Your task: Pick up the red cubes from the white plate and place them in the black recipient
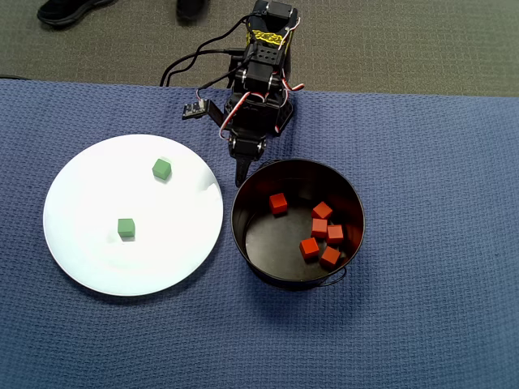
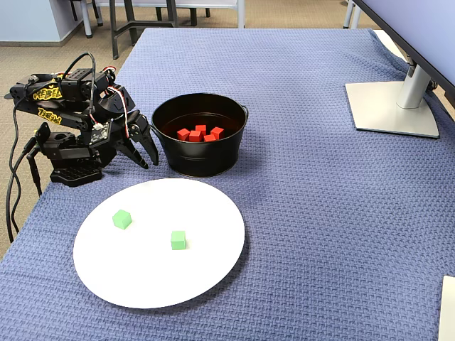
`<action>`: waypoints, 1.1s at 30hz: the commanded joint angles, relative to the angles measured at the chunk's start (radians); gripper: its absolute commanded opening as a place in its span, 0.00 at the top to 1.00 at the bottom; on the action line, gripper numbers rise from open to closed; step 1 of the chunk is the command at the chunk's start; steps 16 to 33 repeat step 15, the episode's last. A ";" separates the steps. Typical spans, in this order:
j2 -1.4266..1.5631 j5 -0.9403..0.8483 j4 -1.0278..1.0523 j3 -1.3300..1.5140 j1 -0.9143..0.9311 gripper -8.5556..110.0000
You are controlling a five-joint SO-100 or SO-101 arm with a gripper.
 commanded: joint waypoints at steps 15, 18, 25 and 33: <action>0.057 0.087 0.069 -0.003 -0.029 0.93; 0.057 0.087 0.069 -0.003 -0.029 0.93; 0.057 0.087 0.069 -0.003 -0.029 0.93; 0.057 0.087 0.069 -0.003 -0.029 0.93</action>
